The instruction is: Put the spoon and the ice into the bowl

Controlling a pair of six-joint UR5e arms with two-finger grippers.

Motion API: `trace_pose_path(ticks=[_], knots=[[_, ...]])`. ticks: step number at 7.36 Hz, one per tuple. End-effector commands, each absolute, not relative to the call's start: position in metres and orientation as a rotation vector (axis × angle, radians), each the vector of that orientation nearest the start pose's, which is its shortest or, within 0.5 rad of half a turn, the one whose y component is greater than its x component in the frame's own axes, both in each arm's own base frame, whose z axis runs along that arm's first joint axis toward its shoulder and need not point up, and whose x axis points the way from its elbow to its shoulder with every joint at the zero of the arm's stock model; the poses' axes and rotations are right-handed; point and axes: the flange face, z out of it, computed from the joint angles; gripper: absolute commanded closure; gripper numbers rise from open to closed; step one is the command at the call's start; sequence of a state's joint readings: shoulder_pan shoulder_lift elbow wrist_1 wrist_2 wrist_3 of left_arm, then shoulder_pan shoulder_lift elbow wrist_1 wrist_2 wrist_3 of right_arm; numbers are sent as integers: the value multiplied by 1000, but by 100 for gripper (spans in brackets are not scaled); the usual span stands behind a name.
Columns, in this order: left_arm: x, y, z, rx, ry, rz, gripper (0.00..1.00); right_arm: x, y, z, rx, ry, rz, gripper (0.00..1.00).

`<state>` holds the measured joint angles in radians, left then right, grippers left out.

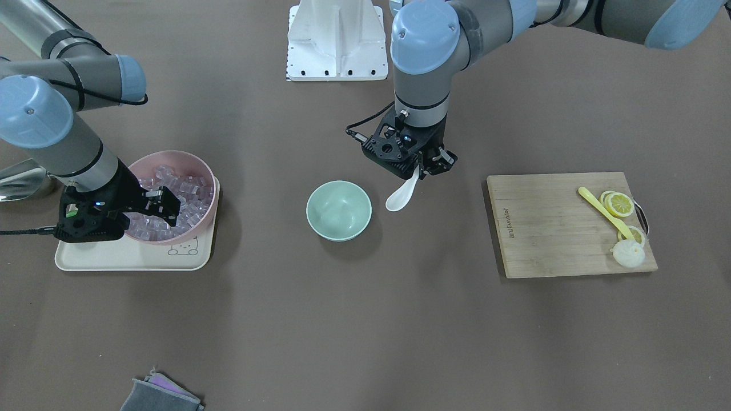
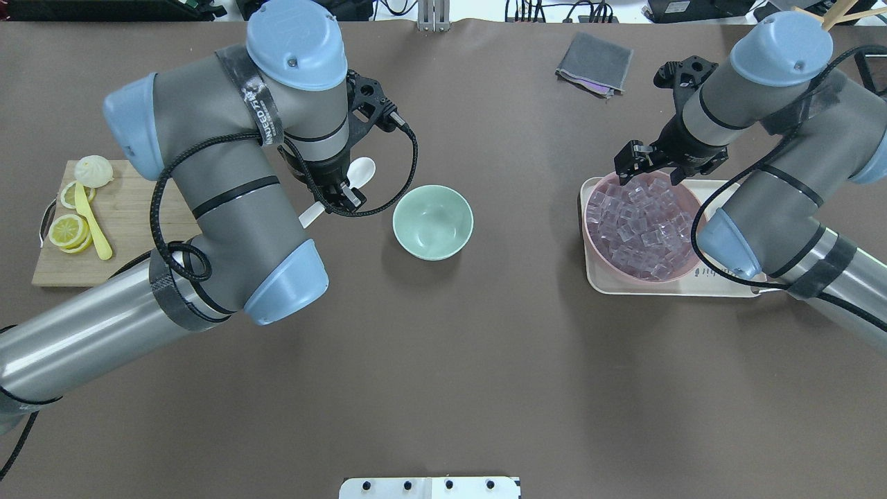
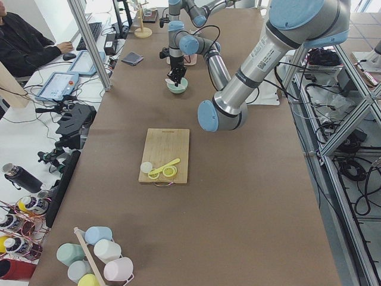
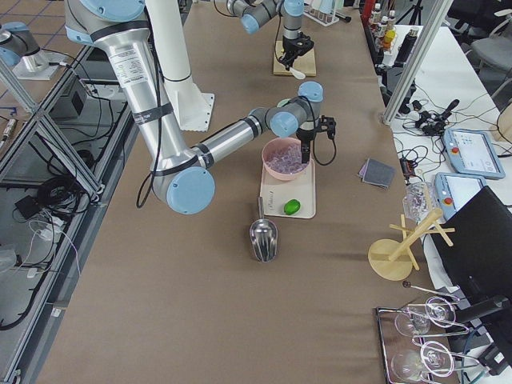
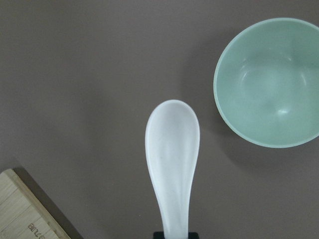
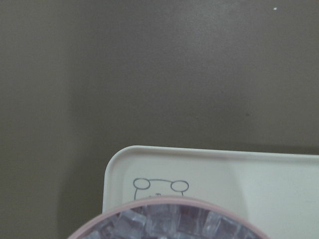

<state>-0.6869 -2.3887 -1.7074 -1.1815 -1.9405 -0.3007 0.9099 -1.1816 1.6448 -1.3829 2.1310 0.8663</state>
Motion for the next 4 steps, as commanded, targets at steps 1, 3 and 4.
trace_pose_path(ticks=[1, 3, 4], knots=[[458, -500, 160, 266, 620, 669, 100, -333, -561, 395, 99, -843, 11, 10], [458, -500, 161, 266, 618, 669, 100, -331, -556, 394, 101, -846, 9, 10], [457, -501, 163, 274, 603, 664, 100, -330, -555, 392, 102, -849, 8, 10]])
